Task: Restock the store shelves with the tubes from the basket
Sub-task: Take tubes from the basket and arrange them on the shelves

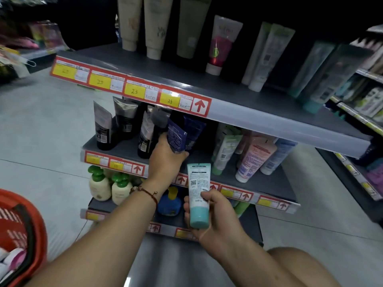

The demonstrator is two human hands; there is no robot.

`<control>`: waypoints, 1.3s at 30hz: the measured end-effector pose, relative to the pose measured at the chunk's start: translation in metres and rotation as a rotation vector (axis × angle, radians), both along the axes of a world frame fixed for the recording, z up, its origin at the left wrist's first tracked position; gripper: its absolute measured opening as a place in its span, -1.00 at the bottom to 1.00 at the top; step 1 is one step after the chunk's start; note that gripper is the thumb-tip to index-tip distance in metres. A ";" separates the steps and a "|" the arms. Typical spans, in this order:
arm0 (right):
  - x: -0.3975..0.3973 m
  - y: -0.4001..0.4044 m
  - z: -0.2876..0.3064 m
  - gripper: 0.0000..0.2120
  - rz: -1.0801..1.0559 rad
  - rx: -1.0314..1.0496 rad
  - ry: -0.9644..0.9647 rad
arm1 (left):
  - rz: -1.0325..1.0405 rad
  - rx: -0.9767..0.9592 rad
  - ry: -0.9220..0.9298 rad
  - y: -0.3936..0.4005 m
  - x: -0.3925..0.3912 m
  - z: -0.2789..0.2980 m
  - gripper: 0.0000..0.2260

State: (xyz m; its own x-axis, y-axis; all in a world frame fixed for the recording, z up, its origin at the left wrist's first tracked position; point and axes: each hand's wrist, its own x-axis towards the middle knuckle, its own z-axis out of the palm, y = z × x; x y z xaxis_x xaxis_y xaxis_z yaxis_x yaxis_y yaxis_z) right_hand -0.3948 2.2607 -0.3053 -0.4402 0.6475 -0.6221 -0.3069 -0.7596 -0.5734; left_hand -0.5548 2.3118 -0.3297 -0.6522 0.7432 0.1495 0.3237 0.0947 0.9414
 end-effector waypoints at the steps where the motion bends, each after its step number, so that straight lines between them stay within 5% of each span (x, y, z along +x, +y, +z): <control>1: -0.001 0.001 0.000 -0.65 0.005 -0.002 -0.003 | -0.006 -0.003 0.022 0.004 0.000 -0.003 -0.50; 14: 0.004 0.014 -0.004 -0.62 -0.004 -0.022 -0.008 | -0.073 -0.146 0.247 0.014 -0.012 -0.026 -0.52; 18: 0.009 0.012 -0.002 -0.65 -0.007 -0.010 -0.015 | -0.036 -0.143 0.286 -0.007 -0.008 -0.012 -0.67; 21: 0.014 0.009 0.002 -0.69 -0.002 0.007 -0.011 | -0.080 -0.227 0.067 -0.028 0.009 0.007 -0.77; 24: 0.020 0.004 0.002 -0.67 0.022 0.026 -0.015 | -0.317 -0.334 -0.423 -0.053 0.035 0.026 -0.70; 26: 0.025 -0.001 0.000 -0.62 0.048 0.056 -0.020 | -0.390 -0.317 -0.524 -0.066 0.048 0.032 -0.73; 31: 0.036 -0.016 0.006 -0.66 0.110 0.196 -0.103 | -0.264 -0.198 -0.460 -0.085 0.061 0.043 -0.85; 39: 0.057 -0.045 0.027 -0.65 0.332 0.758 -0.571 | -0.241 -0.093 -0.155 -0.115 0.079 0.060 -0.82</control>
